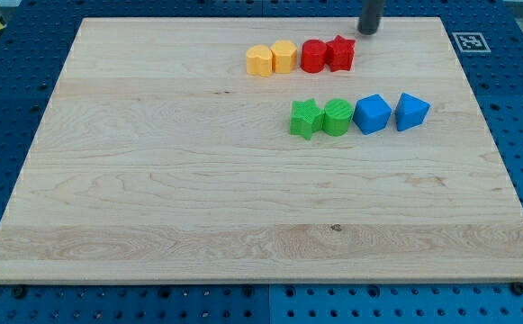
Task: Push red star above blue cube
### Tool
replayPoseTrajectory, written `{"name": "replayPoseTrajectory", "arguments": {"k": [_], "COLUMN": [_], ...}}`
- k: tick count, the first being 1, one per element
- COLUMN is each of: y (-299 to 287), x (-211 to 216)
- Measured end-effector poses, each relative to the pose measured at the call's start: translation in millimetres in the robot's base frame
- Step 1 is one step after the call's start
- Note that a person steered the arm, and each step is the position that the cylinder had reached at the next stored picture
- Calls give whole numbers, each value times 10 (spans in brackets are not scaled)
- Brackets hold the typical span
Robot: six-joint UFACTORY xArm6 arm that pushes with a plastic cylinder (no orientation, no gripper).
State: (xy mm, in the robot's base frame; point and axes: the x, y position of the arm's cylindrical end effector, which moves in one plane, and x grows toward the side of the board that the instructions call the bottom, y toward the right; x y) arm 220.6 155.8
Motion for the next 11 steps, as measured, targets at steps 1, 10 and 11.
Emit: {"name": "replayPoseTrajectory", "arguments": {"k": [1, 10, 11], "y": [-33, -529, -426], "x": [-1, 339, 531]}}
